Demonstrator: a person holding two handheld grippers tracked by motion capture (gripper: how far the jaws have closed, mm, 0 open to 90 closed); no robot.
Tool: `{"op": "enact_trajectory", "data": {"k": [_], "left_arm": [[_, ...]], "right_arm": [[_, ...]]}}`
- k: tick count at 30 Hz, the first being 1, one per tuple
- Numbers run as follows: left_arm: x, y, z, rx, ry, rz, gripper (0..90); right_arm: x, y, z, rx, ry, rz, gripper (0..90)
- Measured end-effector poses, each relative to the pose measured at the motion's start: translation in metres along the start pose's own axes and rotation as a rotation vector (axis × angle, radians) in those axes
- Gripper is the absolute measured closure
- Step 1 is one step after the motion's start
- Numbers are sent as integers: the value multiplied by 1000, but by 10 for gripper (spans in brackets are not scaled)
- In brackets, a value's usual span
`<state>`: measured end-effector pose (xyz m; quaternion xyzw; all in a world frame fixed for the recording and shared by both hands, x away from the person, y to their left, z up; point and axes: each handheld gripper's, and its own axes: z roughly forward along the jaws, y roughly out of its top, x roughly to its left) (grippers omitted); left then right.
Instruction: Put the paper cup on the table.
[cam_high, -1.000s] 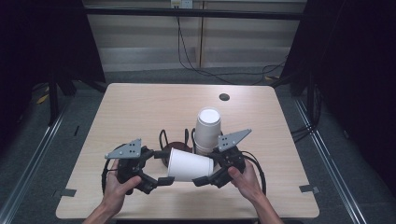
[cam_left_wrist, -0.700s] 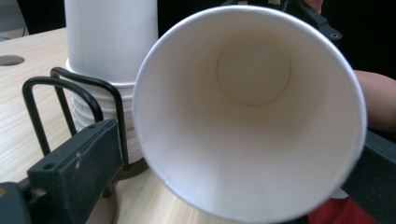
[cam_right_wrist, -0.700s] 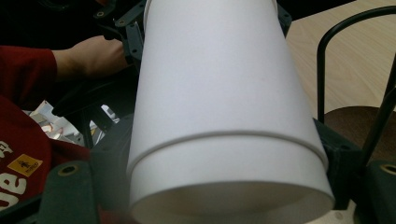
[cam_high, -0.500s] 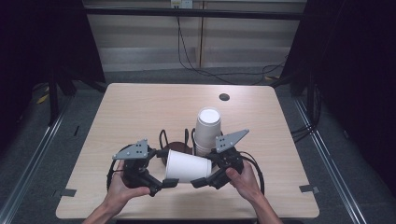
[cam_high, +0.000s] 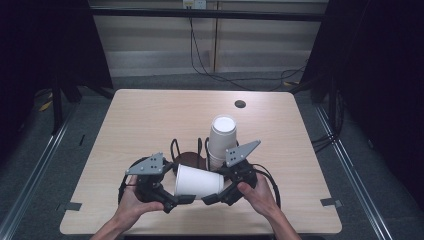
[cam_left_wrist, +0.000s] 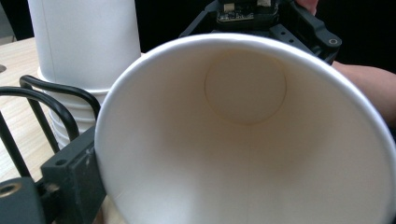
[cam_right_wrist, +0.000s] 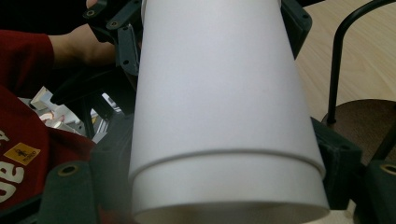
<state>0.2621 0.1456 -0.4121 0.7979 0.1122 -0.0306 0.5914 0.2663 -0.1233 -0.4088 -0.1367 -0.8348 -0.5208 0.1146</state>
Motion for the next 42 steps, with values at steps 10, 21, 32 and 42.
{"op": "enact_trajectory", "data": {"k": [10,21,32,42], "left_arm": [[2,8,-3,10,-29,-21,135],[2,10,0,47,-21,-28,147],[9,8,-5,64,-29,-83,143],[10,7,-11,120,7,-83,143]], "right_arm": [[-3,-2,0,-12,-6,11,221],[-1,-2,-1,-12,-58,1,146],[-1,-5,-10,-57,-110,10,142],[0,-5,-17,-94,-176,13,142]]}}
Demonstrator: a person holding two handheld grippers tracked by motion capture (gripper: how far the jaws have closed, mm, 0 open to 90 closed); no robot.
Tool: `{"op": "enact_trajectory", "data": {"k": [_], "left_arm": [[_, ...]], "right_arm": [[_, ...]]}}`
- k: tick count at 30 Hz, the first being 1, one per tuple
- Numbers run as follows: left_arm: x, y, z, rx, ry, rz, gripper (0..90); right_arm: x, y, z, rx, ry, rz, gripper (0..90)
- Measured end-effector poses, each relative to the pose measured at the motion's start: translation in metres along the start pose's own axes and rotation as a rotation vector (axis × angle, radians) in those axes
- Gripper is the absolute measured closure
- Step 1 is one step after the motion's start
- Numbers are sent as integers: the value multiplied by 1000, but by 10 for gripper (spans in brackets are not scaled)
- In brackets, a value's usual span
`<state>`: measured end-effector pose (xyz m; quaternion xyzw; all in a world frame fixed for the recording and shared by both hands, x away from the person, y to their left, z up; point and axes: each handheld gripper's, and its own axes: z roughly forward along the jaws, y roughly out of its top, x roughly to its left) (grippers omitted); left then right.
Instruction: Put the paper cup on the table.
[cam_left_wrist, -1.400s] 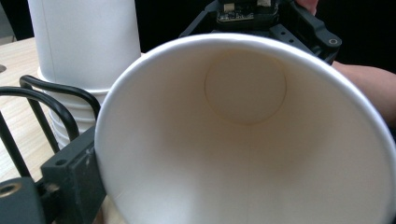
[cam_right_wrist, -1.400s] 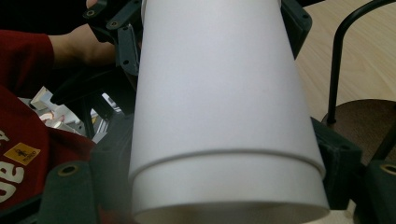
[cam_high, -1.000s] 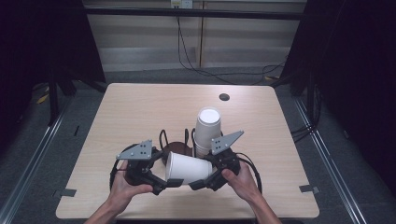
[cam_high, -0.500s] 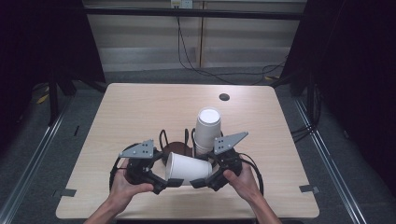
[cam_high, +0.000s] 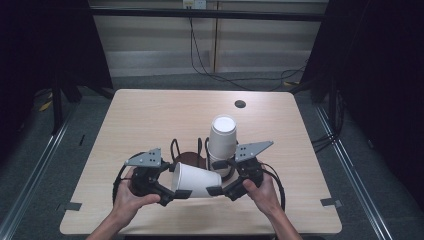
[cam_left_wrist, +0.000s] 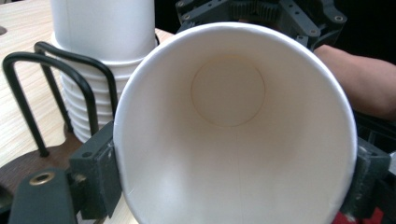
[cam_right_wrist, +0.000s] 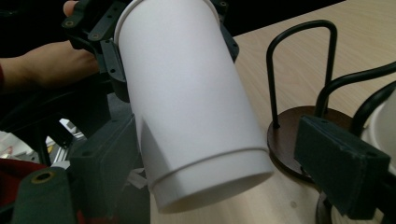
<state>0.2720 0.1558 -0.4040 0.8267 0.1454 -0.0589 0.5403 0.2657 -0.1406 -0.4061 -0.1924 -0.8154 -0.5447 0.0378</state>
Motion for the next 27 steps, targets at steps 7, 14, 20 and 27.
{"op": "enact_trajectory", "data": {"k": [7,14,20,27], "left_arm": [[2,0,-4,36,13,-11,144],[1,2,-13,89,56,2,144],[3,0,-14,130,64,1,139],[4,-5,-22,166,85,-10,138]], "right_arm": [[1,-1,-4,-8,-49,-1,142],[1,-2,-9,-26,-86,7,142],[2,-4,-13,-33,-117,15,142],[1,-6,-15,-38,-163,24,142]]}}
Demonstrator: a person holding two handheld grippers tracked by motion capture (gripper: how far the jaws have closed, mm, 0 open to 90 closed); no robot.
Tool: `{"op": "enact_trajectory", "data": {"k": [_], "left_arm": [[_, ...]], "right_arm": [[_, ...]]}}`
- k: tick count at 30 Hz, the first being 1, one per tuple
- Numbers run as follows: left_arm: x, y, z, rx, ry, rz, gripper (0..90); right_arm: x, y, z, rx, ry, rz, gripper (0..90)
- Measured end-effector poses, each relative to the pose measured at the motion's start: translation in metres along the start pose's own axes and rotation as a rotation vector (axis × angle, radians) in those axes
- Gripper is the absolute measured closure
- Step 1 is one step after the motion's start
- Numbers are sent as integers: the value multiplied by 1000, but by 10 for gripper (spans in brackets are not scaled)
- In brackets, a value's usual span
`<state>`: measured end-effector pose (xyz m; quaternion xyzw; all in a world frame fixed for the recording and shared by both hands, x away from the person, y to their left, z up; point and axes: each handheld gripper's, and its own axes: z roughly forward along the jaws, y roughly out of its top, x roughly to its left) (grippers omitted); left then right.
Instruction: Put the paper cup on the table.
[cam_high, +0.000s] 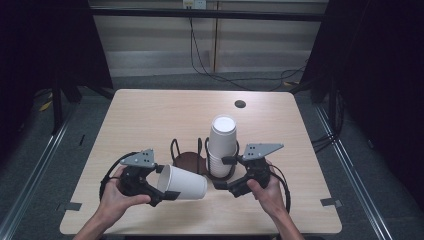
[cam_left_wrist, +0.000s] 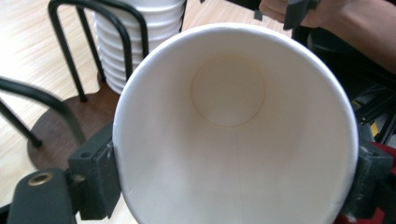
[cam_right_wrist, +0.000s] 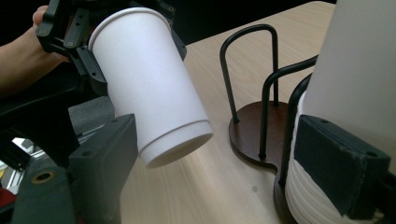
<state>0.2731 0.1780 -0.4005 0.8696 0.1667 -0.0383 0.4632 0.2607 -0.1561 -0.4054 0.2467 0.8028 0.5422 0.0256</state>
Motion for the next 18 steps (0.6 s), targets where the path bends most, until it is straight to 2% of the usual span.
{"op": "enact_trajectory", "data": {"k": [4,5,9,12,15,18], "left_arm": [[3,-4,-3,14,4,-16,138],[6,-6,-4,29,4,-25,138],[9,-12,-6,47,7,-42,138],[10,-14,-9,57,12,-51,138],[13,-15,-19,47,46,-75,133],[15,-16,-27,49,72,-68,130]], "right_arm": [[-1,-2,-1,1,-13,7,142],[-1,-3,-2,14,-36,7,143],[-2,-4,-5,3,-73,17,143],[-2,-6,-6,3,-84,21,144],[-3,-7,-6,6,-93,26,143],[-3,-9,-7,8,-93,31,144]]}}
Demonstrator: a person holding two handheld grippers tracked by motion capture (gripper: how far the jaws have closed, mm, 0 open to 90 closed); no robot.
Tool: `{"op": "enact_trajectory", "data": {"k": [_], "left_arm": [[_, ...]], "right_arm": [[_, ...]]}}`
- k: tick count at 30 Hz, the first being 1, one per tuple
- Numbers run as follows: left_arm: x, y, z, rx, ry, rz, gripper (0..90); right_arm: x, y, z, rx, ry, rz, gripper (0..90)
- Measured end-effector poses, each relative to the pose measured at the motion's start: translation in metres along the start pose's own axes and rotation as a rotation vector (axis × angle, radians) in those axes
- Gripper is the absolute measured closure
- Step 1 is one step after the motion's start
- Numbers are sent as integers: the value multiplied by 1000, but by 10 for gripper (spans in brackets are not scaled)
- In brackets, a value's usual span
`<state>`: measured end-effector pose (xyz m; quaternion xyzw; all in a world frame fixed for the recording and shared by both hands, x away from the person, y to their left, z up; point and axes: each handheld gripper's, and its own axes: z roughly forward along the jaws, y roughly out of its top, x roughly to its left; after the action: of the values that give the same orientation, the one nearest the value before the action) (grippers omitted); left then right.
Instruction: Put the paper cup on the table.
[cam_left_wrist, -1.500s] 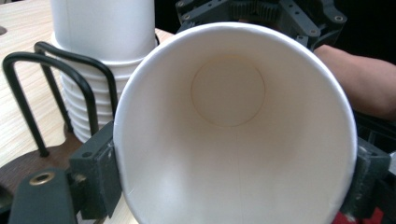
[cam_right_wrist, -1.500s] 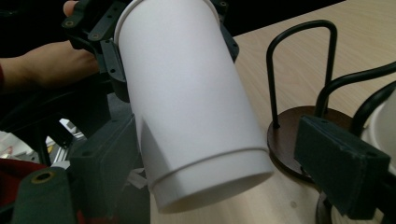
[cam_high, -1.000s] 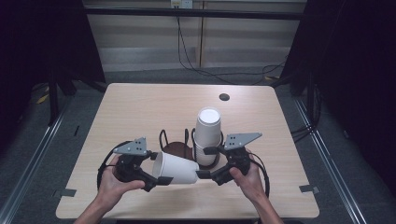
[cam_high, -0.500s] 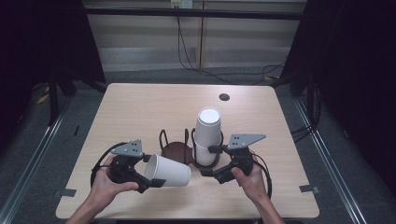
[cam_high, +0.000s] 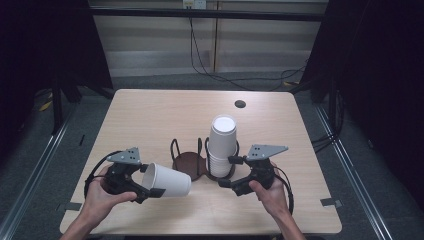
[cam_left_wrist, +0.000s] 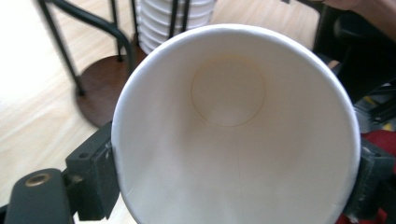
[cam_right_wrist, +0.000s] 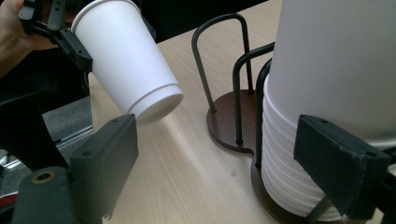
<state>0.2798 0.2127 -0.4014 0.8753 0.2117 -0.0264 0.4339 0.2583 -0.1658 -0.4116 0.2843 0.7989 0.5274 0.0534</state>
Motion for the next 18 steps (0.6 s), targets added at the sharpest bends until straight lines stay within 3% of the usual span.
{"op": "enact_trajectory", "data": {"k": [4,6,10,18], "left_arm": [[3,-4,-6,20,21,-8,131],[9,-7,-10,47,55,-35,132],[16,-11,-14,76,71,-53,132],[29,-9,-25,134,128,-63,130]], "right_arm": [[0,-1,-1,1,0,0,143],[-1,-2,-2,-4,0,9,144],[-2,-3,-1,4,-5,12,143],[-3,-3,-2,2,-10,15,143]]}}
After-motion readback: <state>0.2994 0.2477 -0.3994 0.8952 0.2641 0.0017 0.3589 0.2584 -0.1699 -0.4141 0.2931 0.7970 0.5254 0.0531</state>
